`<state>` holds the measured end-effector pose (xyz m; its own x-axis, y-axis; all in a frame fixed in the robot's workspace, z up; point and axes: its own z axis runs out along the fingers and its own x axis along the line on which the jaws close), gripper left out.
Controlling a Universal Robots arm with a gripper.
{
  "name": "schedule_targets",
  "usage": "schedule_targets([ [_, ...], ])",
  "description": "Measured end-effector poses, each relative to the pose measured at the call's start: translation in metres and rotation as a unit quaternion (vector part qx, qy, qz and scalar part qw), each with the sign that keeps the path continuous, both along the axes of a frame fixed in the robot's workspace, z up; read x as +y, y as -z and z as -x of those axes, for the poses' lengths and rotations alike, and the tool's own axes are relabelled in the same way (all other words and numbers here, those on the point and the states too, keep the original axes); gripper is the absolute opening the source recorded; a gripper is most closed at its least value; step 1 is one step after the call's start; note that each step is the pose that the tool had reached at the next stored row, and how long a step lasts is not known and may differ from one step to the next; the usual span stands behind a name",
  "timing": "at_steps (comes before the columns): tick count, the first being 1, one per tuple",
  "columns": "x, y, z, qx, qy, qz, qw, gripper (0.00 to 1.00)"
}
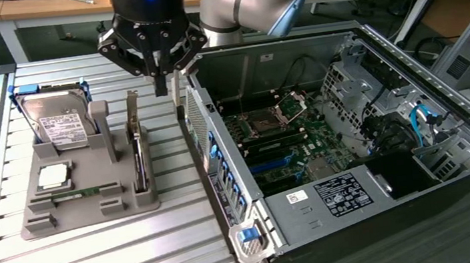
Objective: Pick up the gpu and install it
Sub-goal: 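Reach for the gpu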
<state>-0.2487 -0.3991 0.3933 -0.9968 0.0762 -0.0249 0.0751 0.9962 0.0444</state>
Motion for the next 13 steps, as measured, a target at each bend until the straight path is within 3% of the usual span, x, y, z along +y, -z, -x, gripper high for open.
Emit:
schedule_targets([
  [13, 0.0000, 0.0000, 0.0028, 0.0000, 0.000, 0.0000, 1.0000, 0.11],
])
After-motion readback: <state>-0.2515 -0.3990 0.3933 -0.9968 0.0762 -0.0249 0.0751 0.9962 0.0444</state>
